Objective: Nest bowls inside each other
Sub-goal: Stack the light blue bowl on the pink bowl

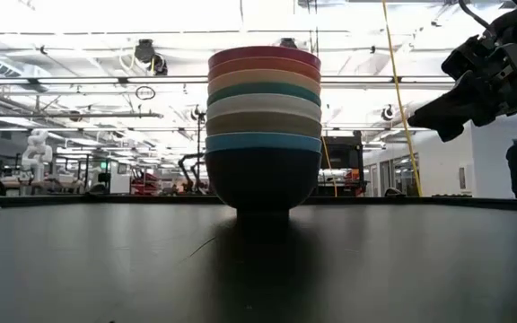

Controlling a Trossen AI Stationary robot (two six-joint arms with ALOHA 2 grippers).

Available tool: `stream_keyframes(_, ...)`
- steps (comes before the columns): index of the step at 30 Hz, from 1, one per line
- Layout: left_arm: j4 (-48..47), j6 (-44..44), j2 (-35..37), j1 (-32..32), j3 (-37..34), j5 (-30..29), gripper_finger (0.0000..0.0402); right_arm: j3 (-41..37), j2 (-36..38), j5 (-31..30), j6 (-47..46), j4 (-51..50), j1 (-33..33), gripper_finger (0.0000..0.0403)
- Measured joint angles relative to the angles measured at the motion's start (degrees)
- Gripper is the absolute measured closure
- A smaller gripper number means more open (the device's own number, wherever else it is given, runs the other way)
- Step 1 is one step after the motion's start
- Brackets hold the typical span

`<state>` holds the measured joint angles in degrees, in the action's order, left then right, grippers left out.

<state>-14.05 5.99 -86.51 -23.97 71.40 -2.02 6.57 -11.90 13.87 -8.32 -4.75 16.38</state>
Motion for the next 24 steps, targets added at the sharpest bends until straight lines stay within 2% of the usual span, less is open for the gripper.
stream_keyframes(5,2.1,10.1,6.9,0.7,0.0,-8.2,0.0397,0.0,0.0,0.0,0.0,-0.2,0.0,0.0296)
stream_keyframes(8,4.4,14.7,10.0,1.9,0.0,-10.4,0.0397,0.0,0.0,0.0,0.0,-0.2,0.0,0.0296)
stream_keyframes(16,9.2,24.7,14.4,8.8,0.0,-20.9,0.0397,0.0,0.0,0.0,0.0,-0.2,0.0,0.0296)
stream_keyframes(19,6.0,24.3,14.7,11.7,2.8,-22.0,0.0397,0.0,0.0,0.0,0.0,-0.2,0.0,0.0296)
stream_keyframes(22,-5.4,21.4,14.6,14.2,9.7,-20.7,0.0397,0.0,0.0,0.0,-0.4,-0.2,0.0,0.0296)
stream_keyframes(24,-9.2,20.4,14.0,15.6,14.5,-20.4,0.0397,0.0,0.0,0.0,-0.5,-0.2,0.0,0.0296)
